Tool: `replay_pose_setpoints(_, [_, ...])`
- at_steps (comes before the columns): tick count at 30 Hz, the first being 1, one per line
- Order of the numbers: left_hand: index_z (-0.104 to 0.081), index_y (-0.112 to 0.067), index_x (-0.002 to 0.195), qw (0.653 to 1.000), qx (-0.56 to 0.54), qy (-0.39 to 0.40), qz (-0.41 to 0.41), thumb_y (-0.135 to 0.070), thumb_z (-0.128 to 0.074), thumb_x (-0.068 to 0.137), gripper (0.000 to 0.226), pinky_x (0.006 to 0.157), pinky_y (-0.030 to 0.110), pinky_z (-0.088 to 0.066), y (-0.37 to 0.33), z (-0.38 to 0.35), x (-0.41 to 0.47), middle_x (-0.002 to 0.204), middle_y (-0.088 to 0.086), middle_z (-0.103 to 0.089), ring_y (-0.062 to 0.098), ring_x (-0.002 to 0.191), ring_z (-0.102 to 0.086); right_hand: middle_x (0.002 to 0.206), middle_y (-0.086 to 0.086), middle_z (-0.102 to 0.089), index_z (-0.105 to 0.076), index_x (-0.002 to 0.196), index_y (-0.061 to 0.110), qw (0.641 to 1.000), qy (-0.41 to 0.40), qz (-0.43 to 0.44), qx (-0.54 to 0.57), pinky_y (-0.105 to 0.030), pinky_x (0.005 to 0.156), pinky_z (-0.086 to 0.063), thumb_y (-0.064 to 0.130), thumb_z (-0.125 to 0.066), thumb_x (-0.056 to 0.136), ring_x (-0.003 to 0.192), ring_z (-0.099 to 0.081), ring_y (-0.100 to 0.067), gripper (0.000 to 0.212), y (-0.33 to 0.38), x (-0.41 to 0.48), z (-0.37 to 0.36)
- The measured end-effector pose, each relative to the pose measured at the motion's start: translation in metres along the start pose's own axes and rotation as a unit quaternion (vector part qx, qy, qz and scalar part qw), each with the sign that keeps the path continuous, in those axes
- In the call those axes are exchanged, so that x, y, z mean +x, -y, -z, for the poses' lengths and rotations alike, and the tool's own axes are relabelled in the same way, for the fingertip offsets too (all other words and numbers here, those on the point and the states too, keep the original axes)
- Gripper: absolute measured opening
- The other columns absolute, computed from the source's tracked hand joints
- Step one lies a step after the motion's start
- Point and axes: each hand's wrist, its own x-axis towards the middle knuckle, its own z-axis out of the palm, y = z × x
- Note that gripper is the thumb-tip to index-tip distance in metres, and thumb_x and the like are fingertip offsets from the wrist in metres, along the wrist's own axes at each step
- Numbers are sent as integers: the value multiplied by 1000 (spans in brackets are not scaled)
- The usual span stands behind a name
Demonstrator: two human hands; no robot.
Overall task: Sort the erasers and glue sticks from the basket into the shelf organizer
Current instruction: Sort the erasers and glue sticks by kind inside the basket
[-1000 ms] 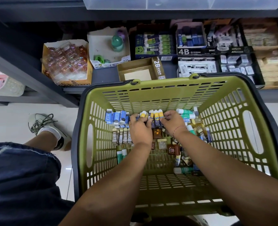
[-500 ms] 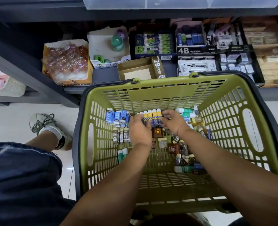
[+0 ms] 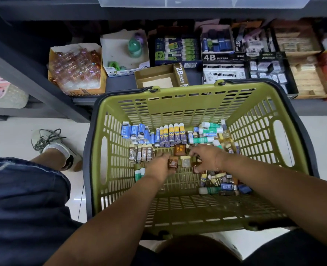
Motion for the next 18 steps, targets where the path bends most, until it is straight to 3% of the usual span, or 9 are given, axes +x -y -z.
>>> replay_pose_setpoints(4, [-49,-17,136,999,-50,-3,6,-15,-72,82,59,106,40,-44,-9,-7,3,135,4,-50,25,123,-53,143,-1,-38,-40,138,19,987,4,37,-156,-33,97,-46,36,-73,79,119,-51,-23,69,-4,-11,-17])
replay_pose_setpoints(9, [-63,-15,105,999,-47,10,-6,-16,-72,83,24,93,33,-51,1,-4,5,109,-1,-60,16,98,-60,153,0,-26,-44,133,23,988,3,29,-149,-35,91,-52,28,-68,85,118,-54,-22,54,0,-7,-21])
replay_pose_setpoints(11, [-62,-17,99,999,-42,21,-3,-17,-74,82,21,92,32,-51,2,-5,3,107,-2,-59,15,97,-59,149,1,-31,-48,127,24,992,9,23,-122,-35,89,-52,25,-66,85,113,-56,-22,46,0,-5,-19])
replay_pose_setpoints(15, [-62,-24,90,998,-36,56,-16,-14,-75,80,19,83,28,-51,-4,-12,3,103,-1,-67,16,94,-63,122,1,-54,-56,112,22,997,-4,24,-74,-29,81,-50,18,-63,85,103,-57,-19,28,2,-4,-16])
replay_pose_setpoints(18, [-67,-24,90,995,-38,87,-15,-11,-75,78,20,89,29,-50,-3,-19,2,104,-2,-68,16,97,-63,124,-3,-54,-51,120,18,996,10,18,-87,-32,82,-52,19,-63,86,103,-59,-23,36,5,-4,-18])
